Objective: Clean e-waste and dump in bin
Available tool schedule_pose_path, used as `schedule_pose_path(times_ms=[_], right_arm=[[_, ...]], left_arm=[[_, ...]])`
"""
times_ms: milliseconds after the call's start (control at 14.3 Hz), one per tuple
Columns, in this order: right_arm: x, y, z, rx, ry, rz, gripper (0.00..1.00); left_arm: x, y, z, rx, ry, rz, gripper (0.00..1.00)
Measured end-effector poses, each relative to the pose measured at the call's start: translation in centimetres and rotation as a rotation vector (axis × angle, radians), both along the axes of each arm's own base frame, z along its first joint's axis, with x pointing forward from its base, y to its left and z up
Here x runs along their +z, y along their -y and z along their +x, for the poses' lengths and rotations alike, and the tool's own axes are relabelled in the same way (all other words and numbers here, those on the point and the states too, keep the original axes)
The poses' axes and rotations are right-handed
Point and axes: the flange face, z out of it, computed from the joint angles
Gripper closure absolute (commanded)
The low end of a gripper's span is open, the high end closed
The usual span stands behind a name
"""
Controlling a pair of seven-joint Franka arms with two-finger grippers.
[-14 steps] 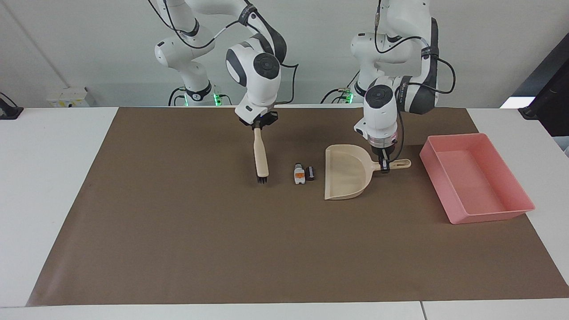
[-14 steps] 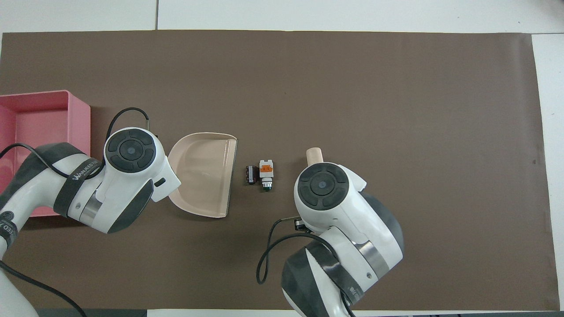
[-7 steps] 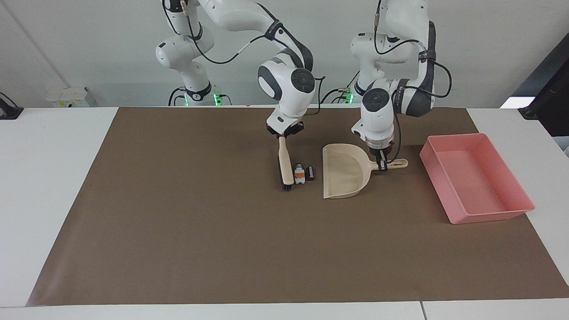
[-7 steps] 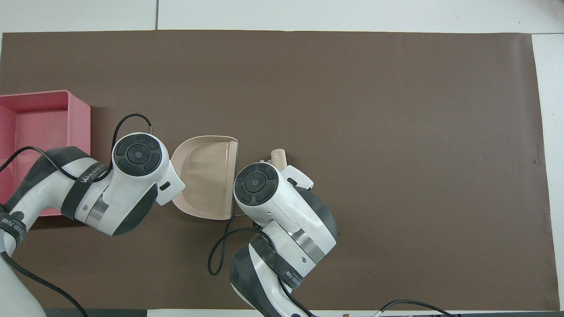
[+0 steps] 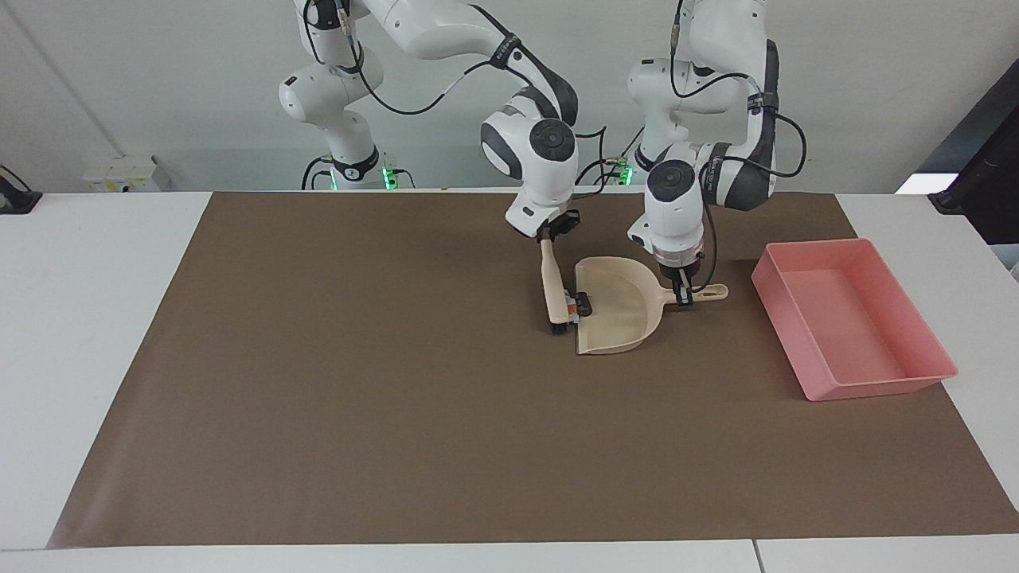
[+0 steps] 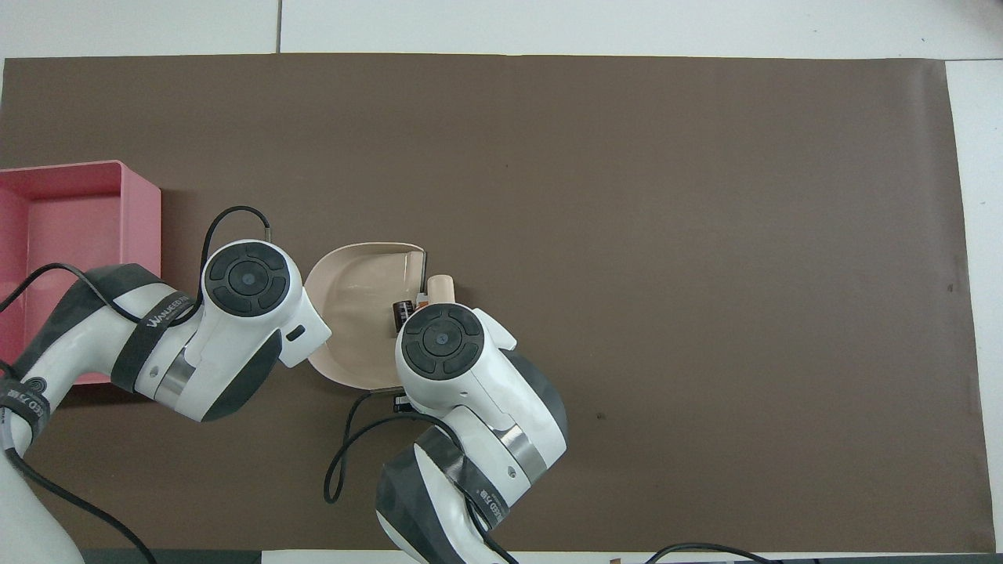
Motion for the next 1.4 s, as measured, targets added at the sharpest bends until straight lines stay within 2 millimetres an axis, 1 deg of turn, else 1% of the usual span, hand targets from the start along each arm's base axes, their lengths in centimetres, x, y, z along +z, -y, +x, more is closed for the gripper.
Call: schedule_pose_path(times_ms=[209, 349, 558, 698, 767, 837, 907, 1047, 1186, 1326, 1395], right_arm=[[0.6, -2.9, 0.0, -0.124, -0.026, 0.239, 1.00], [1.2, -3.8, 0.1, -0.174, -0.041, 0.310, 1.00], [2.6, -3.8, 0.7, -0.177, -0.038, 0.323, 1.00], [4.1, -2.9, 1.0, -0.155, -0.026, 0.290, 1.00], [5.3, -2.0, 1.2, -0.143, -0.019, 0.266, 1.00], [6.8, -0.8, 1.5, -0.126, -0.014, 0.239, 1.00], [8.4, 0.8, 1.8, -0.104, -0.003, 0.200, 1.00], [11.5, 5.2, 2.9, -0.077, 0.027, 0.098, 1.00], [14.0, 10.7, 4.5, -0.081, 0.048, 0.000, 1.00], [16.0, 16.7, 6.0, -0.066, 0.051, -0.071, 1.00], [16.7, 20.0, 6.9, -0.064, 0.050, -0.087, 1.00]], left_arm=[[0.0, 0.2, -0.1, 0.000, 0.001, 0.002, 1.00], [0.0, 0.2, -0.1, 0.000, 0.001, 0.002, 1.00], [0.0, 0.0, -0.1, 0.004, 0.001, 0.002, 1.00], [-0.1, -0.8, 0.2, 0.014, 0.001, 0.000, 1.00], [-0.1, -1.3, 0.4, 0.013, -0.002, -0.009, 1.00], [-0.1, -1.9, 0.7, 0.010, -0.007, -0.032, 1.00], [-0.1, -2.7, 1.1, 0.007, -0.020, -0.068, 1.00], [0.0, -4.7, 1.8, 0.022, -0.044, -0.141, 1.00], [0.3, -6.9, 2.4, 0.049, -0.051, -0.198, 1.00], [1.4, -9.1, 3.0, 0.063, -0.044, -0.260, 1.00], [2.3, -10.6, 3.3, 0.069, -0.035, -0.297, 1.00]])
